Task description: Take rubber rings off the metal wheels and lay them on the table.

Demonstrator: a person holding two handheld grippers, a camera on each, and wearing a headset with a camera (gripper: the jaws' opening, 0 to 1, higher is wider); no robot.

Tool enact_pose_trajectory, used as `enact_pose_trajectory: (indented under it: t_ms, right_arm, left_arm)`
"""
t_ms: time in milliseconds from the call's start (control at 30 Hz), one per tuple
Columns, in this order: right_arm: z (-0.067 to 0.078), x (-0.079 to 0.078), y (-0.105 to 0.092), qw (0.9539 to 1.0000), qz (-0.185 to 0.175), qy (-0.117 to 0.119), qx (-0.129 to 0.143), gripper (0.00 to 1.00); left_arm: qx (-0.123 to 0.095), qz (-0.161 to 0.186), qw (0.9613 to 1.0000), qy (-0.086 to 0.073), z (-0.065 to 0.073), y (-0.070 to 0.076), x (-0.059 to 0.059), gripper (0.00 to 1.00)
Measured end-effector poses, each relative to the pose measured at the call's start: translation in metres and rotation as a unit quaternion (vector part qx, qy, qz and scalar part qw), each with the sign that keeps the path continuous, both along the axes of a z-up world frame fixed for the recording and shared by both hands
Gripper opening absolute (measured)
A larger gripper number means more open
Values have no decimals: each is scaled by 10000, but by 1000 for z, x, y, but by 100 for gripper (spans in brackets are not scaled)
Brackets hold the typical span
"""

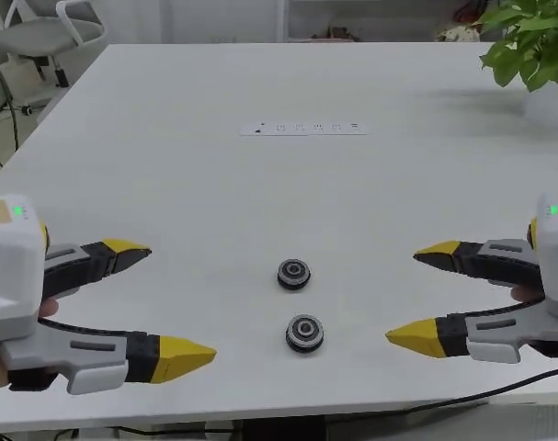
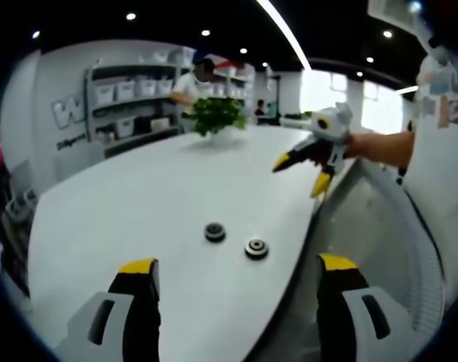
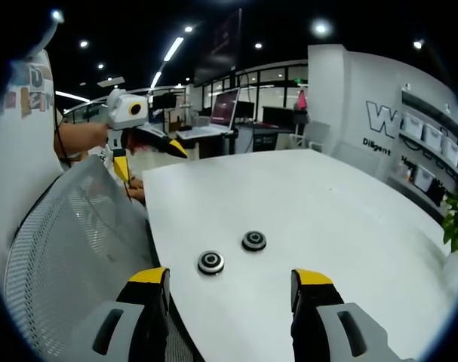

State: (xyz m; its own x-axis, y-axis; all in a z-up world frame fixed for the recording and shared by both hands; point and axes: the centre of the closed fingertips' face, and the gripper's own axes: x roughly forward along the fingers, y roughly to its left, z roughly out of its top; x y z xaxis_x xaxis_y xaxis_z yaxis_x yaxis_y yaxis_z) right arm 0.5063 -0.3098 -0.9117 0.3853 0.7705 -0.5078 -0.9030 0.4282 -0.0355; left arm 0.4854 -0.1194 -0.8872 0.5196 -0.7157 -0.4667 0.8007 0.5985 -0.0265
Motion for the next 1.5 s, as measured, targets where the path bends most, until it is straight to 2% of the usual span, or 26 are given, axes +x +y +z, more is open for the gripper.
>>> enact_pose_trajectory:
  t_ms: [467,700,933,1200,1500]
  right_arm:
    - [-4,8,14,9995,305,-81,-62,62]
    - [-13,14,18,9987,478,-65,-189,61]
    - [-25,16,24,9961,757,-69,-442,62]
    - [-32,21,34,9943,967,8,-447,58]
    - [-45,22,47,9894,1330,106,-569,54]
  left_arm:
    - [108,-226,9997,-50,-3,-13,10,85]
    - [261,-437,9987,-5,-12,-23,16,84]
    - [400,-600,9974,45,-19,-30,24,82]
    - [518,-809,9953,116,-29,-41,32,80]
    - [685,-1049,9920,162,-40,-53,39,78]
